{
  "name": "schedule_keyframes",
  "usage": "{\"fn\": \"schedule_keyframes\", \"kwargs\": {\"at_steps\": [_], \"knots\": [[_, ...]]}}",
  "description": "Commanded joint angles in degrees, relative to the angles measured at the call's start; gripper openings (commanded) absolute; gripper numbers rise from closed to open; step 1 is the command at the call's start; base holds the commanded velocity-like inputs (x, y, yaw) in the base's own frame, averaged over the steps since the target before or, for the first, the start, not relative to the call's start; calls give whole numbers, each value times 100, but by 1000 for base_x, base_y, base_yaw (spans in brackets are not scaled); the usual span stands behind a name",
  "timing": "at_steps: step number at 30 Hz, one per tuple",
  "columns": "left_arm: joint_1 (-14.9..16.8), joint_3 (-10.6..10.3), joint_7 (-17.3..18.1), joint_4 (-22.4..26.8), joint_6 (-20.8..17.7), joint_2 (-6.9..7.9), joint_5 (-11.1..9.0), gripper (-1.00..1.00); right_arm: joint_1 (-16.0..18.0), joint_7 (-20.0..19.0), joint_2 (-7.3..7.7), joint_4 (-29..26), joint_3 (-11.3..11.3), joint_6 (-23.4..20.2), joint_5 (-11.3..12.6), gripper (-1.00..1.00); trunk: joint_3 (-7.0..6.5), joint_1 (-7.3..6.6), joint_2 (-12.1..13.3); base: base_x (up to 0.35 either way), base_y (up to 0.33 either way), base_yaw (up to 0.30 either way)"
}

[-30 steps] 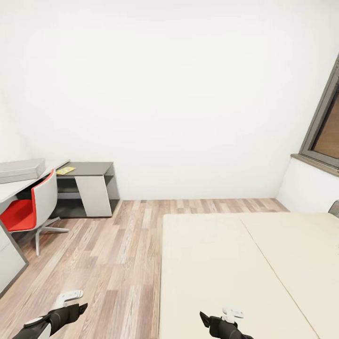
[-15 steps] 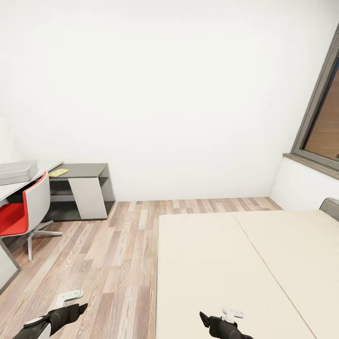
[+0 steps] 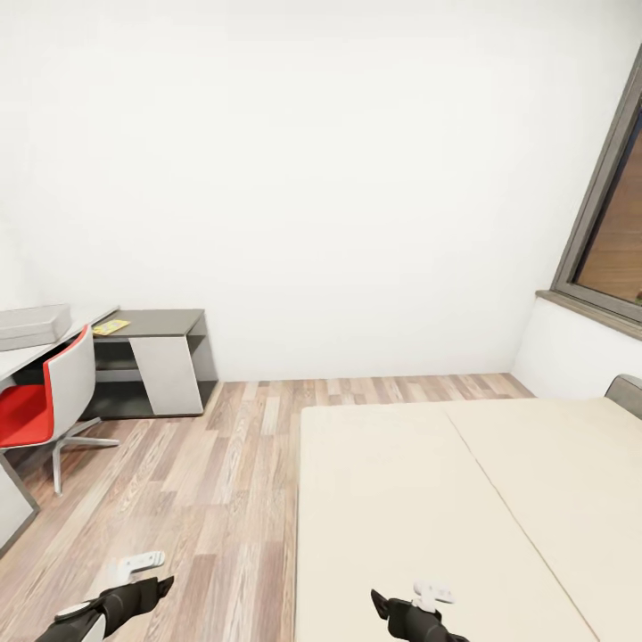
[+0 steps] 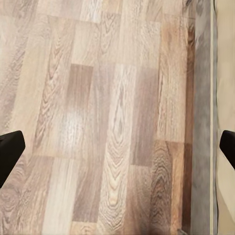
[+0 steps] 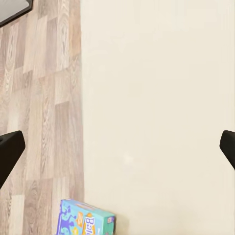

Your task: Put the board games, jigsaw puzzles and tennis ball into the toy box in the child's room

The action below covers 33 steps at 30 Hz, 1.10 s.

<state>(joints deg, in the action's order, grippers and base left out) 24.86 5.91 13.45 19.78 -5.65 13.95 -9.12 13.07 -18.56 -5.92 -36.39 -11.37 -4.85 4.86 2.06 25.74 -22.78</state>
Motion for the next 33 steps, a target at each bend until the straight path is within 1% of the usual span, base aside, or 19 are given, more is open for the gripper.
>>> {"fn": "schedule_keyframes", "kwargs": {"at_steps": [1,9,33], "knots": [[3,33,35,9,-59,-3,-56,100,4,-33,-13,-9,-36,-51,49,100,14,4,-14,0,38,0],[1,33,35,8,-59,-6,-55,100,3,0,-31,-9,-40,-51,44,100,14,4,-14,0,113,0],[1,33,35,8,-59,-7,-55,100,3,1,-32,-9,-41,-51,41,100,14,4,-14,0,250,0]]}}
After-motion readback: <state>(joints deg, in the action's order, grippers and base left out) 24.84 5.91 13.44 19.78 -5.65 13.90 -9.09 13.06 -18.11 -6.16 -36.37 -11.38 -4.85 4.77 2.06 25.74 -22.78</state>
